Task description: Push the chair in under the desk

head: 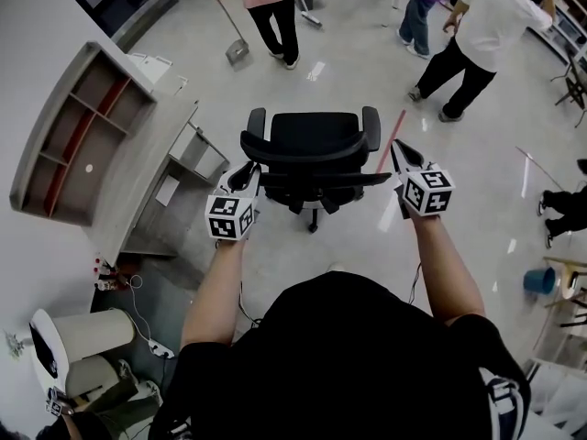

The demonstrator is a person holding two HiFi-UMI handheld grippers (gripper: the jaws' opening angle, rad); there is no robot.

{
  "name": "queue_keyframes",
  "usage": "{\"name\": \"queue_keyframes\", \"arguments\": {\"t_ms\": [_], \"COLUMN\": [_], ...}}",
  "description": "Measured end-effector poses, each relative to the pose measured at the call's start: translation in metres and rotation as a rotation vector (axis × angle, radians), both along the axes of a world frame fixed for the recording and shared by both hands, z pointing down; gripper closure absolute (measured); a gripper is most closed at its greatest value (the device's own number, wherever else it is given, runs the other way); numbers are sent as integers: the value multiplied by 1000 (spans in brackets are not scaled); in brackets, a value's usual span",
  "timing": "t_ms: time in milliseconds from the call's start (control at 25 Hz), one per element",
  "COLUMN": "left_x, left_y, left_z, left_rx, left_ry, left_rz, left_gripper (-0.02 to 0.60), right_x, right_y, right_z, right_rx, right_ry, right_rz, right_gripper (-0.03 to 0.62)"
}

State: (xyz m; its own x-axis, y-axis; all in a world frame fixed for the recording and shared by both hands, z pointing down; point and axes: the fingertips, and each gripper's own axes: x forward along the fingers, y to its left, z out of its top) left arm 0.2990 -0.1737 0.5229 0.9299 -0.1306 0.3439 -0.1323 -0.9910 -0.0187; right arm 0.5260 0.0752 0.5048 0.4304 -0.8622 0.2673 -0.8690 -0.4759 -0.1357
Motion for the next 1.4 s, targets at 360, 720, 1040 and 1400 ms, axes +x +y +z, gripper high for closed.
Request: {"name": "queue_keyframes", "arguments": {"t_ms": [360, 720, 1040, 1400], "left_x": [16, 22, 12, -1], "left_y": [-4, -9, -24, -42], "left_z": [5, 4, 9, 13], "left_rx": [6, 4, -6, 6], "left_ry": [-17, -9, -13, -38], "left_rz": [-30, -27, 4, 53], "left_gripper": [520, 520, 520, 520], "right_x": [30, 30, 19, -2], "right_y": [-6, -6, -4, -8], "right_z": [0, -4, -9, 0], "right_rx": [26, 35, 12, -42], "right_ry": [-6, 5, 23, 13], "right_rz": [-15, -16, 20, -7], "right_gripper": [597, 597, 597, 576]}}
